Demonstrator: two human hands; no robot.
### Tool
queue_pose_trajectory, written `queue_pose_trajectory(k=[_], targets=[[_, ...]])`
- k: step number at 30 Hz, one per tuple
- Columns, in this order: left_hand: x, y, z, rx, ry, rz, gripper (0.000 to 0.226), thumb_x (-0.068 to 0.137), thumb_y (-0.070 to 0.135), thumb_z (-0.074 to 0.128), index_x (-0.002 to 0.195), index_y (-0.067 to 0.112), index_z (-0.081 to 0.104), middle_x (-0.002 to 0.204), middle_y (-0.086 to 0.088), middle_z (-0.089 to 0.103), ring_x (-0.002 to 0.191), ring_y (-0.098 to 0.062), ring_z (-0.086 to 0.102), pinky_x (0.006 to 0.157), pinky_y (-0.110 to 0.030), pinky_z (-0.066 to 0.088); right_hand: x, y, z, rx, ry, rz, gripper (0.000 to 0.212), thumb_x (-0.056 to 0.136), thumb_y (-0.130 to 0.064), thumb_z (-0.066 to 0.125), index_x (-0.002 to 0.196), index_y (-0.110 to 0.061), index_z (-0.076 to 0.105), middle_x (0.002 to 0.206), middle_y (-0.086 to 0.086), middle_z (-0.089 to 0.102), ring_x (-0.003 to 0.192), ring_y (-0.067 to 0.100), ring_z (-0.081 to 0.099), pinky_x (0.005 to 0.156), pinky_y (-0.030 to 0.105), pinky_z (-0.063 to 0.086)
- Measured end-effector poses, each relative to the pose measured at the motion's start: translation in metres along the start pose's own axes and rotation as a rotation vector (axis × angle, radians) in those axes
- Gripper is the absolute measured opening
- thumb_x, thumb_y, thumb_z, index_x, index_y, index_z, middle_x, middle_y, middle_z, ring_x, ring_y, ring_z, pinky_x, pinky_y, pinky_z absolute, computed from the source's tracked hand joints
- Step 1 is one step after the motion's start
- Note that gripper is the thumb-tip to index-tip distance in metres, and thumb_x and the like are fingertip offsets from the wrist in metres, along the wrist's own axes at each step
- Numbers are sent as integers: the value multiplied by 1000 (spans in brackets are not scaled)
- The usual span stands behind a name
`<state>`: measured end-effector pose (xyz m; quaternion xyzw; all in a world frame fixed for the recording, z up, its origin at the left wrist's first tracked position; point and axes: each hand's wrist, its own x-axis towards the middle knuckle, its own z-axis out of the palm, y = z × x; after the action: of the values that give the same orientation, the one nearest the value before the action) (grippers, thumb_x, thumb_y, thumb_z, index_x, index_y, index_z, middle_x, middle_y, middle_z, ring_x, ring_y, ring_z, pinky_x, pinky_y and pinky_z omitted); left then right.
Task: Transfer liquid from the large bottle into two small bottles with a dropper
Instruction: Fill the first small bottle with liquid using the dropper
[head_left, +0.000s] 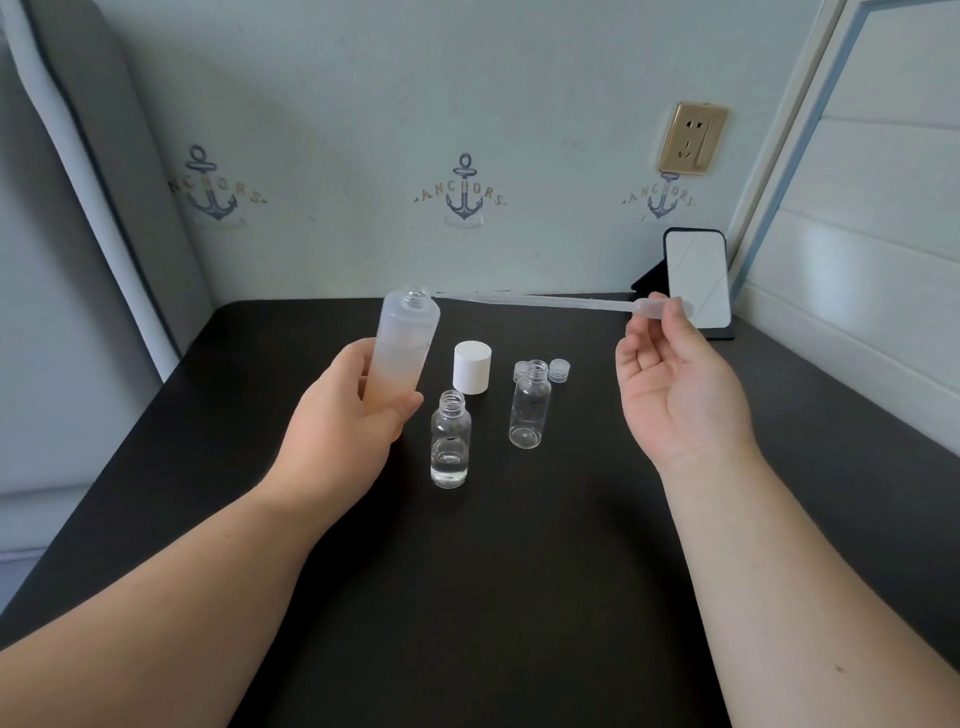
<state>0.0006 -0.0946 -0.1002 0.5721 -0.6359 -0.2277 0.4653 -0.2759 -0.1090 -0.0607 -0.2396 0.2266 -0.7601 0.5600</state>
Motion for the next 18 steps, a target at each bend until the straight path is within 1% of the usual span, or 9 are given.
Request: queue_pose_trajectory(k=[3,6,9,11,12,15,18], targets=[[-1,1,0,22,-11,3,41,91,34,69,100,64,43,99,37,58,87,-1,64,76,-31,52,0,0,0,-4,1,-16,11,97,-16,64,96,-8,71,91,1,73,78,10,70,72,21,55],[-2,2,0,35,-10,13,43,90,34,70,105,64,43,98,36,58,92,-5,65,80,-34,52,0,0,-1,-14,-4,-24,12,97,-16,64,92,-8,73,91,1,73,78,11,70,73,22,55],[-2,4,-1,53,-6,42,45,89,34,71,105,67,45,102,37,56,93,-1,62,78,-30,50,1,-1,-2,-54,-17,-43,17,97,-16,65,87,-10,77,91,1,73,79,11,70,73,22,55],[-2,2,0,75,9,73,41,88,32,71,110,58,48,103,34,57,95,6,57,75,-24,44,1,-1,-3,-80,-27,-59,21,96,-16,65,81,-12,79,92,1,74,79,11,70,74,22,55],[-1,1,0,89,19,84,39,88,31,71,112,54,50,103,31,58,97,9,54,74,-22,42,1,-1,-4,-88,-28,-67,21,96,-16,65,82,-12,78,91,0,74,79,11,70,74,22,55],[0,-2,0,141,40,90,37,88,29,71,115,47,54,103,21,60,97,5,54,74,-20,39,2,-2,-6,-98,-18,-82,17,97,-16,64,86,-13,77,89,0,74,77,11,69,74,22,55],[1,-3,-1,199,56,108,41,88,26,72,122,43,56,107,20,58,95,-1,53,76,-19,37,3,-3,-8,-101,3,-99,9,98,-15,64,94,-13,73,85,0,74,73,11,67,72,22,54]])
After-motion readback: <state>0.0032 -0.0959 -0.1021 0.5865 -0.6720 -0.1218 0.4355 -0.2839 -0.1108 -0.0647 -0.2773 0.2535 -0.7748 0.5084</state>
